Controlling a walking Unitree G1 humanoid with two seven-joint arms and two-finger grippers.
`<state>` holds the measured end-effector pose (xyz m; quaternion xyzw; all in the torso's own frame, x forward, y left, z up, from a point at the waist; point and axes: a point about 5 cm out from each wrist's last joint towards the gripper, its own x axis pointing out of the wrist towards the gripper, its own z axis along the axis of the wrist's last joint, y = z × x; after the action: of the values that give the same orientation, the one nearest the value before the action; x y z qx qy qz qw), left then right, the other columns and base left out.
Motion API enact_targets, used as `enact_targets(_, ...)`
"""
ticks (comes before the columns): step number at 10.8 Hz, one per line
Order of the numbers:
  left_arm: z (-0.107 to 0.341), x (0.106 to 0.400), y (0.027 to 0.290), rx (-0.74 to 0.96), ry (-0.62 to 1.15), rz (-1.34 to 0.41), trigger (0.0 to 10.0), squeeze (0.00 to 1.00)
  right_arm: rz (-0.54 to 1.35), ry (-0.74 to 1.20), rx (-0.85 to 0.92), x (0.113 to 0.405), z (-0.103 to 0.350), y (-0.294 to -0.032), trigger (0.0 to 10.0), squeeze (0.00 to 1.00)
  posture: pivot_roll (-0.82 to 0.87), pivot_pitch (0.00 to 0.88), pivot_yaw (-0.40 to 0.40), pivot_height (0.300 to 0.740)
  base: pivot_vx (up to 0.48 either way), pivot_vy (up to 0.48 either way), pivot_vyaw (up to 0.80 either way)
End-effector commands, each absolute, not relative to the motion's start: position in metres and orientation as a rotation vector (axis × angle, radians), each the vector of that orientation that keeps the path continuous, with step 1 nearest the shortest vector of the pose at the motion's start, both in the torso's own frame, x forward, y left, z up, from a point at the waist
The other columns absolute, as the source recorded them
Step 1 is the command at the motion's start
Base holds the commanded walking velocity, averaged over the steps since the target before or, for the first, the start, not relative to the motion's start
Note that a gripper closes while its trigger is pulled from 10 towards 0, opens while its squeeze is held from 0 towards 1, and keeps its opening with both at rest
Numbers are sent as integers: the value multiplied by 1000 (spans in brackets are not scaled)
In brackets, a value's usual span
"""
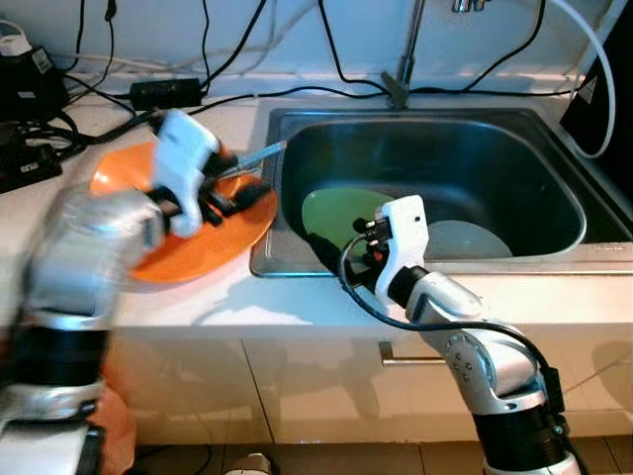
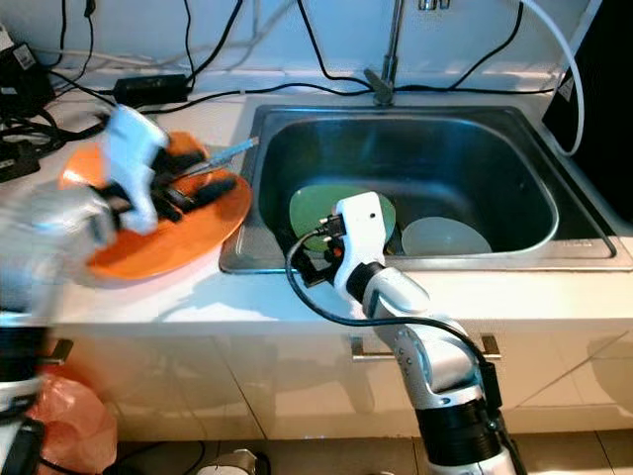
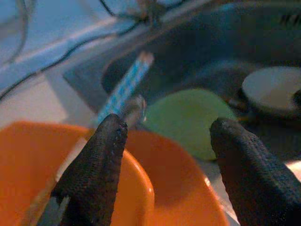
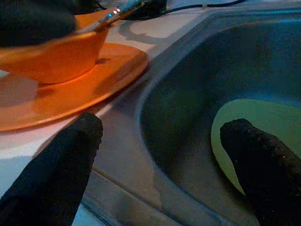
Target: Kitchen organization
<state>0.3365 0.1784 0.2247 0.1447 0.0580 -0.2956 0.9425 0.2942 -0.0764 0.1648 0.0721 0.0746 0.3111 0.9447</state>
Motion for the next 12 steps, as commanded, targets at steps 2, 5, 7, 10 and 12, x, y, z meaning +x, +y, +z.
enact_targets(2,228,345,172,326,78,-592,10000,0,666,128,187,291,174,-72,10000,0,138,59,23,740,0,0,0)
enact_targets(5,226,359,176,413,-26,-449,10000,0,690,129,191,284,174,-71,10000,0,119,70,18,740,0,0,0)
enact_targets(7,221,364,181,465,-12,-391,10000,0,688,134,190,283,174,-71,10000,0,122,72,19,740,0,0,0)
enact_targets(10,220,369,183,453,-26,-396,2039,0,685,134,195,282,174,-69,10000,0,120,76,25,740,0,0,0)
enact_targets(12,220,370,183,453,-25,-422,0,0,675,137,193,281,173,-70,10000,0,116,78,28,740,0,0,0)
